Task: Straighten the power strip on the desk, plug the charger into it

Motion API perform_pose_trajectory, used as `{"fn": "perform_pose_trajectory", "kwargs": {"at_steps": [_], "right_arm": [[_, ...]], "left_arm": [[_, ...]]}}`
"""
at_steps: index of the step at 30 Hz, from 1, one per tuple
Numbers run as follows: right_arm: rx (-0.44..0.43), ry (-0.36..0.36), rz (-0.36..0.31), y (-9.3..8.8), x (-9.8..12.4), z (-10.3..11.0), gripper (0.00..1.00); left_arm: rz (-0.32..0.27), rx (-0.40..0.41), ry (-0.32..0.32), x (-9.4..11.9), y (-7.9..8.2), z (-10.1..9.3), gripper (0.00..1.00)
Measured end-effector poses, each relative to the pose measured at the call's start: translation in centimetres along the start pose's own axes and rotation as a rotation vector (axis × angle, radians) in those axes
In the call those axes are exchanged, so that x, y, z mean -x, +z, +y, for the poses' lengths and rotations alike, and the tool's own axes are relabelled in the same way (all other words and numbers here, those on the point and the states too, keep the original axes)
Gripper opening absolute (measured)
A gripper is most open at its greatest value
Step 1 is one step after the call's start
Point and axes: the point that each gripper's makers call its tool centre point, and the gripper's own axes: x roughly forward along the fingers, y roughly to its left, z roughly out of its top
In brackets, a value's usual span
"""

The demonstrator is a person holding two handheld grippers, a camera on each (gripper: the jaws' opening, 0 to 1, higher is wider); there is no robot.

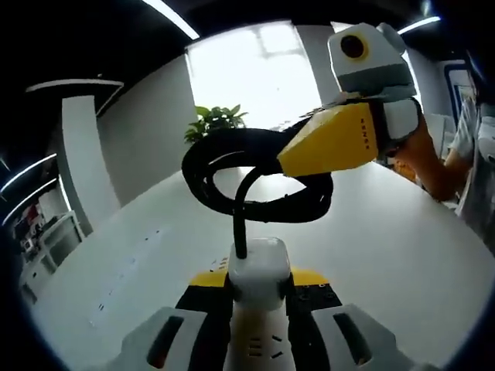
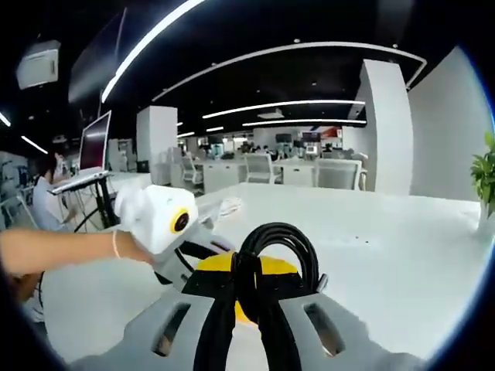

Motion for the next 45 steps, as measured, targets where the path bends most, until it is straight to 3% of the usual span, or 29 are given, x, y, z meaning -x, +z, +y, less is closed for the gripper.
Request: {"fn": "perform_pose_trajectory", "kwargs": {"at_steps": [4,8,11,14,15,17,21,25,29,31,34,41,45], "right_arm": [[0.193,0.024,-0.048,0.2,0.3,0.2,0.11],[0.253,0.044,-0.045,-0.2,1.0,0.4,0.16],[0.264,0.065,-0.115,0.9,2.0,0.1,0.25],[0.312,0.080,-0.130,1.3,2.6,-0.3,0.47],[0.327,0.084,-0.130,1.2,2.8,-0.3,0.62],[0.358,0.097,-0.143,1.2,3.0,-0.3,0.82],[0.346,0.146,-0.220,1.7,3.9,-0.8,0.99],[0.380,0.165,-0.257,1.7,4.7,-1.8,1.00],[0.602,0.203,-0.209,0.3,5.0,-2.8,1.00],[0.621,0.212,-0.191,-0.1,5.0,-3.6,1.00],[0.612,0.223,-0.155,-0.5,5.1,-4.7,1.00],[0.517,0.207,-0.204,0.2,5.4,-6.4,0.94],[0.471,0.236,-0.220,-0.3,4.8,-5.8,0.93]], "left_arm": [[0.001,-0.013,0.007,0.5,-0.3,-0.4,0.25],[-0.003,-0.029,0.012,0.7,-0.4,-0.9,0.25],[-0.001,-0.037,0.013,1.1,-0.6,-0.5,0.25],[-0.002,-0.042,0.013,1.2,-0.6,-0.2,0.25],[-0.003,-0.040,0.012,1.3,-0.7,-0.1,0.25],[-0.008,-0.038,0.012,1.4,-0.7,0.2,0.25],[-0.019,-0.034,0.013,1.5,-0.7,0.5,0.25],[-0.025,-0.033,0.012,1.6,-0.7,0.7,0.26],[-0.026,-0.036,0.011,1.7,-0.7,0.7,0.26],[-0.028,-0.037,0.009,1.7,-0.7,0.7,0.26],[-0.037,-0.034,0.003,1.7,-0.7,0.8,0.26],[-0.042,-0.036,-0.003,1.6,-0.6,0.6,0.26],[-0.036,-0.049,-0.001,1.7,-0.6,0.4,0.26]]}}
